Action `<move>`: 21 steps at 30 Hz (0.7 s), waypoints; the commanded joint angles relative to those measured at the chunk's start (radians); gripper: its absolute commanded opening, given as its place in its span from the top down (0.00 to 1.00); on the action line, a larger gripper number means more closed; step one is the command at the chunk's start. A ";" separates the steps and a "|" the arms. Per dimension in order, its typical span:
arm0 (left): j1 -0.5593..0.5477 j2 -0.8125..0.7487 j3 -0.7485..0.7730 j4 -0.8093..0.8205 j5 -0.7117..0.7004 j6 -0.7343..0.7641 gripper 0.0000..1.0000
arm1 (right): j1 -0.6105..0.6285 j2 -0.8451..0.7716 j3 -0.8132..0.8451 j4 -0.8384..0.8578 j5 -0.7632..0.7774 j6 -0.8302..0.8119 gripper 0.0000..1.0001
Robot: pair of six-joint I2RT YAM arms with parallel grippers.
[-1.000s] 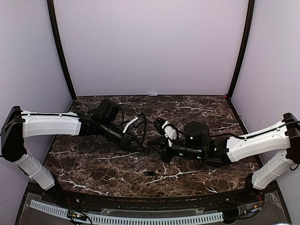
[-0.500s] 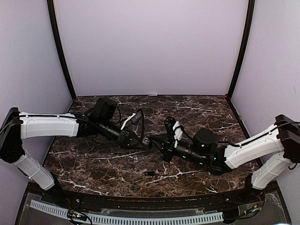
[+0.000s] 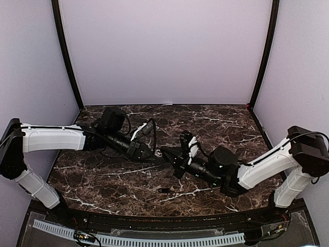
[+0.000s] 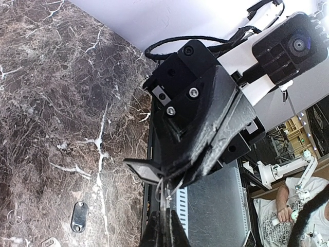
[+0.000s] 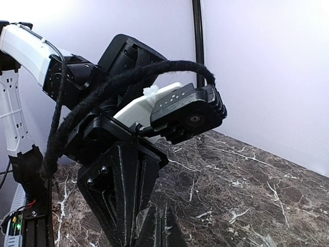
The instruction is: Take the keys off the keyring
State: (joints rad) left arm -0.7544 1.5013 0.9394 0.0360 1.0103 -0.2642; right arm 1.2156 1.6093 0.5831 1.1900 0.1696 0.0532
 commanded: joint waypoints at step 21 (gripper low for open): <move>0.029 -0.064 -0.097 0.371 0.217 -0.255 1.00 | 0.124 0.269 0.169 0.291 0.214 -0.235 1.00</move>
State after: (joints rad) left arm -0.6971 1.4696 0.8459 0.2539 1.1339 -0.4553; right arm 1.3197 1.8210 0.6842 1.4940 0.3908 -0.1020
